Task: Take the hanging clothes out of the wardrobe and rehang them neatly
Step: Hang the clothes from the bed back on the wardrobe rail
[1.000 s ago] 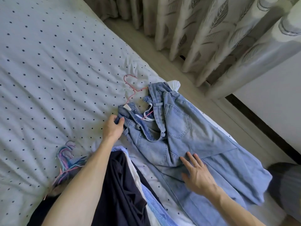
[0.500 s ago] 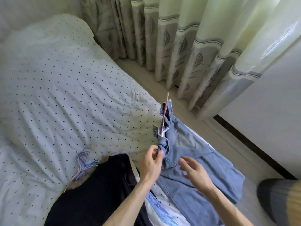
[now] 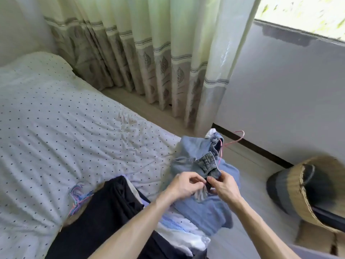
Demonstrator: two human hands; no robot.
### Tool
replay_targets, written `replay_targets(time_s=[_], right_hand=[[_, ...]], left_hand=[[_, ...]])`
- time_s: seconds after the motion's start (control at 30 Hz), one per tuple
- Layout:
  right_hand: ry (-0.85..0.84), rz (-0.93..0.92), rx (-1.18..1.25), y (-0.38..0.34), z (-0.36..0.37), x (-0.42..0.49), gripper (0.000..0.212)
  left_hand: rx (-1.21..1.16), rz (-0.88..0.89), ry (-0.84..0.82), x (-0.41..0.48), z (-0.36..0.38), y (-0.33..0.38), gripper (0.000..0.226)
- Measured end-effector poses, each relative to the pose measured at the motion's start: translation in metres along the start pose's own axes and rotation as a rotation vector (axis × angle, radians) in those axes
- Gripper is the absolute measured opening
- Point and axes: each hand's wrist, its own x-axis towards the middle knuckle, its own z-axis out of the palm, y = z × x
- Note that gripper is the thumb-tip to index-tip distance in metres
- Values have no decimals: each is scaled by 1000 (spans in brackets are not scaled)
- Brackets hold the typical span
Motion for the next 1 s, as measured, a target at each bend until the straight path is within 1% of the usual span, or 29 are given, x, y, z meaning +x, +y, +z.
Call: replay_targets(time_s=[0.03,0.17,0.2,0.27,0.33,0.4,0.5,0.57,0.67,0.73,0.8,0.9,1.0], right_hand=[[-2,-2,27,6,-14,-11,3],[-3,-28,69,14,-79,-60,14],[4,-46,62,15,-98,-74,14],[32,-76,32,18,-136,-106,19],[93,-97,28,22,-175,-143,21],[162,-123,16,26,-213,-186,16],[280,-126,3,41,-261,-255,10],[376,-110,13,58,-285,-306,10],[490,-66,17,84,-306,-381,10],[555,-16,-25,102,-309,-426,16],[611,39,-69,120,-306,-464,20],[704,104,-61,142,-299,-509,15],[834,146,-37,157,-300,-548,18]], left_hand=[[18,37,3,3,-1,13,17],[117,163,39,18,6,87,23],[157,221,35,20,13,110,28],[241,380,17,18,32,161,46],[341,559,-51,11,62,211,57],[442,726,-155,-1,103,254,60],[490,913,-348,-35,176,305,51],[422,965,-422,-64,225,329,44],[367,1112,-402,-103,290,353,37],[299,1177,-419,-136,325,360,35],[230,1188,-470,-168,353,357,24],[125,1188,-531,-203,391,349,20],[14,1136,-630,-230,429,355,19]])
